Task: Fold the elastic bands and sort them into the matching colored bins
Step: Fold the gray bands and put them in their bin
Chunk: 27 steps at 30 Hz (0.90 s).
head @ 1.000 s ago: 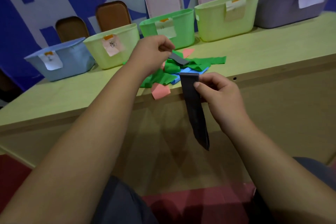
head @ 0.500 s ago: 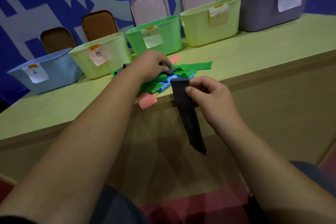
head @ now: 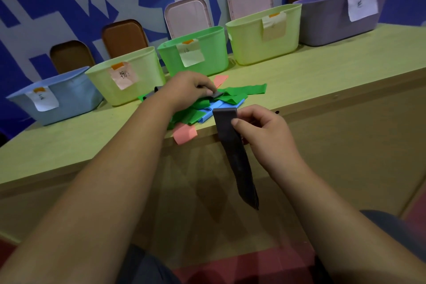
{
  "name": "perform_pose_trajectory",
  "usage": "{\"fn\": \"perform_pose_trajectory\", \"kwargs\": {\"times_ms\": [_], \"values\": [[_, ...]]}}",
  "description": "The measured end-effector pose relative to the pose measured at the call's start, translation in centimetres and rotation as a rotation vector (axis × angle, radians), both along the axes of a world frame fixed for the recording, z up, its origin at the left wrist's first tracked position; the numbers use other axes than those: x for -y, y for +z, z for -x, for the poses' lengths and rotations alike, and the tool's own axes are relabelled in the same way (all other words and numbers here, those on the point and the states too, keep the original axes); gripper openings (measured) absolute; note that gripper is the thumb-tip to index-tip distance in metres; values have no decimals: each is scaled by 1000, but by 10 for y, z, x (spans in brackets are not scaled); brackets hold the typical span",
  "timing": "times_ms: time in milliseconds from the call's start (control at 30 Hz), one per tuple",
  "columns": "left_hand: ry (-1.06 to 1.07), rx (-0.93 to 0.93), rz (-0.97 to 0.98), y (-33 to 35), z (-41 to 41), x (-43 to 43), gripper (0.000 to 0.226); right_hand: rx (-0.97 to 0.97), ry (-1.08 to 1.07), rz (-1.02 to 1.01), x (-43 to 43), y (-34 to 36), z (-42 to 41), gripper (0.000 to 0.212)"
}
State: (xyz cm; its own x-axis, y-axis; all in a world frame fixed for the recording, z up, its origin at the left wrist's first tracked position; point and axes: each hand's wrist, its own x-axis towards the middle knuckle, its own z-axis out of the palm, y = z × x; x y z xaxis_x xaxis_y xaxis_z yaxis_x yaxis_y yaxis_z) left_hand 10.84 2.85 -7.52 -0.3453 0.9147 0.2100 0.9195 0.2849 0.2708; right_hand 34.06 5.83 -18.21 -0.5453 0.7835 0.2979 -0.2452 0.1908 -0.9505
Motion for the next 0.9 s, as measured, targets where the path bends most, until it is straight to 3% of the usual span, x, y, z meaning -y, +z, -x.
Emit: {"fn": "perform_pose_trajectory", "kwargs": {"times_ms": [133, 333, 467, 667, 733, 900], "values": [[-11, 14, 41, -1, 1, 0, 31, 0, 10, 10, 1, 1, 1, 9], [89, 101, -156, 1, 4, -4, 15, 12, 16, 16, 3, 0, 3, 7], [229, 283, -528, 9, 12, -3, 15, 7, 22, 20, 3, 2, 3, 9], [265, 895, -1015, 21, 12, 20, 14, -1, 47, -6, 7, -2, 5, 8], [253, 974, -1146, 25, 6, 37, 13, -2, 63, -22, 11, -3, 5, 10], [227, 966, -1370, 36, -25, 90, 13, 17, 110, -74, 23, -3, 8, 14]]}}
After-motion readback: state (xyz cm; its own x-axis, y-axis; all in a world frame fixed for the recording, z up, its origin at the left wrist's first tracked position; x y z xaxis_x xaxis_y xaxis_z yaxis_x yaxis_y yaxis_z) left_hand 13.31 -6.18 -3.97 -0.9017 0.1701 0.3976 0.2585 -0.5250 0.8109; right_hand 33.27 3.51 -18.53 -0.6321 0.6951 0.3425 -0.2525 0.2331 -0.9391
